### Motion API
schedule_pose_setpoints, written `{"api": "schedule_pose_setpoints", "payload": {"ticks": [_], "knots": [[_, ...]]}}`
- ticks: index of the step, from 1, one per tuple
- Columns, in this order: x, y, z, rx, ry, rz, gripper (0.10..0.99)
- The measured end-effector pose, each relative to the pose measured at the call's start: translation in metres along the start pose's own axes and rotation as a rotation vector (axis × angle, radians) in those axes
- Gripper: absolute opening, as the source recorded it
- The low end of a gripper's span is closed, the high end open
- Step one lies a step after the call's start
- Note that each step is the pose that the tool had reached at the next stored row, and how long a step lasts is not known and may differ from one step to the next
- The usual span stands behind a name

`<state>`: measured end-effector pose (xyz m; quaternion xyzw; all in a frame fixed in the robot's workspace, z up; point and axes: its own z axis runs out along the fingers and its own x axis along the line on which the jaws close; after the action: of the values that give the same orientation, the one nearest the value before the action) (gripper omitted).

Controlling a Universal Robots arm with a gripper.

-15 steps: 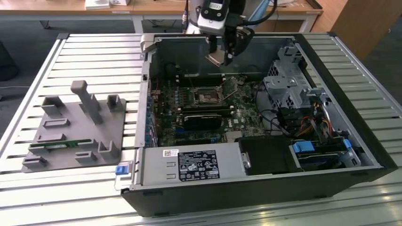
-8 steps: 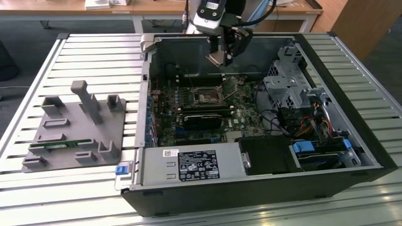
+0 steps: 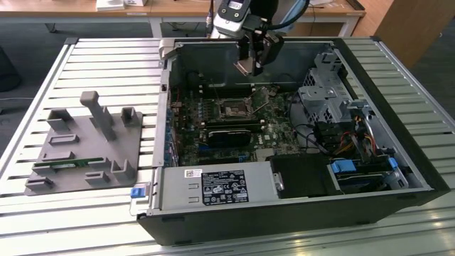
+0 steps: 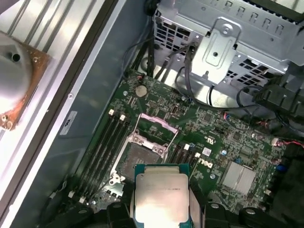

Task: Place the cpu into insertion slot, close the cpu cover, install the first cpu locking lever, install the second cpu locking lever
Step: 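Place the cpu into insertion slot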

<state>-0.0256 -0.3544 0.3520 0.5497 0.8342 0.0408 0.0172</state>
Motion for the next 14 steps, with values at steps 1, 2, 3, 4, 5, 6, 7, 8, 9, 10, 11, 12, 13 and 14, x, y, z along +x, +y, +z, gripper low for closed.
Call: {"api": "schedule_pose_setpoints", "payload": {"ticks": [1, 2, 3, 4, 5, 6, 7, 8, 9, 10, 11, 12, 13, 14], "knots": [[0.0, 0.0, 0.0, 0.0, -0.0011, 0.013, 0.541], [0.0, 0.0, 0.0001, 0.0, -0.0022, 0.026, 0.541], [0.0, 0.0, 0.0002, -0.001, -0.0034, 0.039, 0.541], [0.0, 0.0, 0.0003, -0.001, -0.0045, 0.052, 0.541], [0.0, 0.0, 0.0004, -0.001, -0.0056, 0.064, 0.541], [0.0, 0.0, 0.0005, -0.001, -0.0067, 0.077, 0.541], [0.0, 0.0, 0.0006, -0.001, -0.0078, 0.09, 0.541], [0.0, -0.0001, 0.0006, -0.002, -0.0091, 0.104, 0.541], [0.0, -0.0001, 0.0007, -0.002, -0.0103, 0.118, 0.541], [0.0, -0.0001, 0.0008, -0.002, -0.0114, 0.131, 0.541], [0.0, -0.0001, 0.0009, -0.002, -0.0126, 0.144, 0.541], [0.0, -0.0001, 0.001, -0.003, -0.0138, 0.158, 0.541], [0.0, -0.0001, 0.0011, -0.003, -0.0149, 0.171, 0.541], [0.0, -0.0001, 0.0012, -0.003, -0.016, 0.183, 0.541]]}}
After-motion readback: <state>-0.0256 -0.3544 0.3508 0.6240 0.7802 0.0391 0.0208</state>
